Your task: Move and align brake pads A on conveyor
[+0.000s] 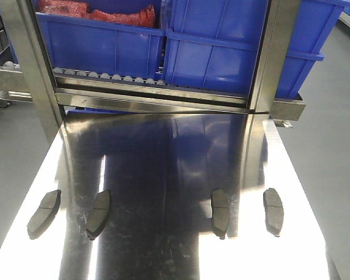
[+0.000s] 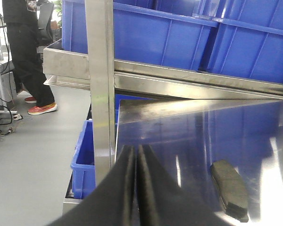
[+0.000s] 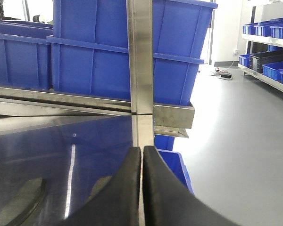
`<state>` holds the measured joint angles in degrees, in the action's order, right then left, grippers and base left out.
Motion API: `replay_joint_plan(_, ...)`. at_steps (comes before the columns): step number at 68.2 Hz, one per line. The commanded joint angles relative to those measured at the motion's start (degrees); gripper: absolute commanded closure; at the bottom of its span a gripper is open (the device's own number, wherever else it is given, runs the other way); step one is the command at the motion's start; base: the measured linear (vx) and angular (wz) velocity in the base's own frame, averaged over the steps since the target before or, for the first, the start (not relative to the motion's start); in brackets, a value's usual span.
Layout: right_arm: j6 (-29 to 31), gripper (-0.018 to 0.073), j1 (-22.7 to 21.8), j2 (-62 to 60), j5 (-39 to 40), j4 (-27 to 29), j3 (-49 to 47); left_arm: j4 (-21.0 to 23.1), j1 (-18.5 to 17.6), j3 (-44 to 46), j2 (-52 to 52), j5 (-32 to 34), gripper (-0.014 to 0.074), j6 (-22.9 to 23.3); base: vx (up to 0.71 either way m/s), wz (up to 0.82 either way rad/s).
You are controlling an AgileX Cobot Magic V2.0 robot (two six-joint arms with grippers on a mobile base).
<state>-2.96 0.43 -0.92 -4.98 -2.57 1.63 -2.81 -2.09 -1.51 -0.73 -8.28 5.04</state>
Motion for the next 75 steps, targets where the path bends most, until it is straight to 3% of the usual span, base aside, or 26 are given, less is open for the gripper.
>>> replay_joint_plan(1, 0.12, 0.0571, -0.34, -0.35, 4.13, -0.3, 0.66, 0.37, -0.2, -1.0, -0.81, 4.63, 0.0603, -0.01, 0.0, 0.0)
replay_joint_plan(75, 0.12, 0.0571, -0.34, -0.35, 4.12, -0.3, 0.66, 0.37, -0.2, -1.0, -0.81, 4.63, 0.0603, -0.01, 0.0, 0.0)
